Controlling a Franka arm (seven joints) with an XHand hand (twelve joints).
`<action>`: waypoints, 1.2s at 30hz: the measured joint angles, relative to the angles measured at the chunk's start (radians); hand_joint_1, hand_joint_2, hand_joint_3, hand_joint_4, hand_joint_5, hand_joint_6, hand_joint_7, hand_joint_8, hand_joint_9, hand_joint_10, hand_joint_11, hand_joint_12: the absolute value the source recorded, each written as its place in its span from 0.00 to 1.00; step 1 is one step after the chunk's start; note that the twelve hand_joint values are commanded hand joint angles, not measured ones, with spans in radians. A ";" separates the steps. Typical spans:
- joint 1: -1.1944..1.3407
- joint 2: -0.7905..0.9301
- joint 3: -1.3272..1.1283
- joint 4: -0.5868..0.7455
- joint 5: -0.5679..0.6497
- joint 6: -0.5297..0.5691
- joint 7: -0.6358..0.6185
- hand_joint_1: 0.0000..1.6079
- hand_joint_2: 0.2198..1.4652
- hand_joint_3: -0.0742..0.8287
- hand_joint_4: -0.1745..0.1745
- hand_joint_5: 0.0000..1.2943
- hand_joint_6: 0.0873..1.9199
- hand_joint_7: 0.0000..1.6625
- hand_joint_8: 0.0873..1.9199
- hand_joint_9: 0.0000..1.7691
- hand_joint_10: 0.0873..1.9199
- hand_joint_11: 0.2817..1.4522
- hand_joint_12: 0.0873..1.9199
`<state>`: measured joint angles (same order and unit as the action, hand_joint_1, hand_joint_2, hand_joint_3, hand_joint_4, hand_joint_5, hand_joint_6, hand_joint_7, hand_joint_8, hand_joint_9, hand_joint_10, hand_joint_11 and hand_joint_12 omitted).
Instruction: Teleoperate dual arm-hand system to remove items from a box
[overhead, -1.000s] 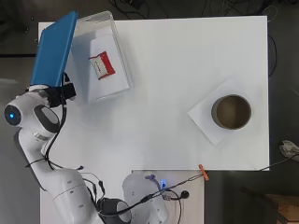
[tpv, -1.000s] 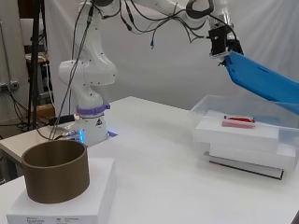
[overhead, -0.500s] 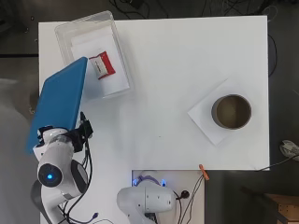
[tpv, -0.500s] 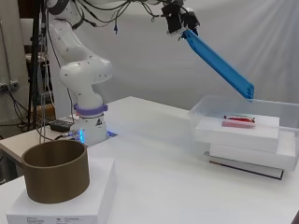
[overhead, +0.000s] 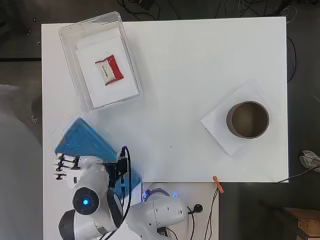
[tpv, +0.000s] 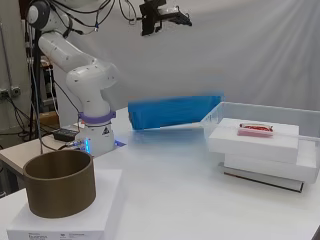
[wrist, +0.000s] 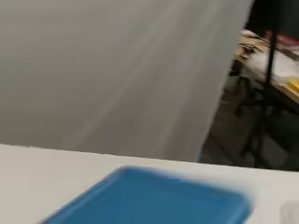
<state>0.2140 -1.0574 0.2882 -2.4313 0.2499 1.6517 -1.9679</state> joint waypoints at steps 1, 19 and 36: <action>-0.003 0.015 -0.006 0.008 -0.014 0.000 0.074 0.01 0.52 0.08 0.65 0.19 0.00 0.18 0.00 0.21 0.00 0.15 0.00; -0.085 0.834 -0.075 0.399 -0.280 0.187 0.897 0.11 0.57 0.07 0.53 0.35 0.00 0.41 0.00 0.43 0.00 0.37 0.00; -0.061 1.413 -0.151 0.870 -0.404 0.157 0.751 0.11 0.54 0.07 0.58 0.33 0.00 0.34 0.00 0.38 0.00 0.31 0.00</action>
<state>0.1532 0.3553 0.1371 -1.5616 -0.1540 1.8085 -1.2165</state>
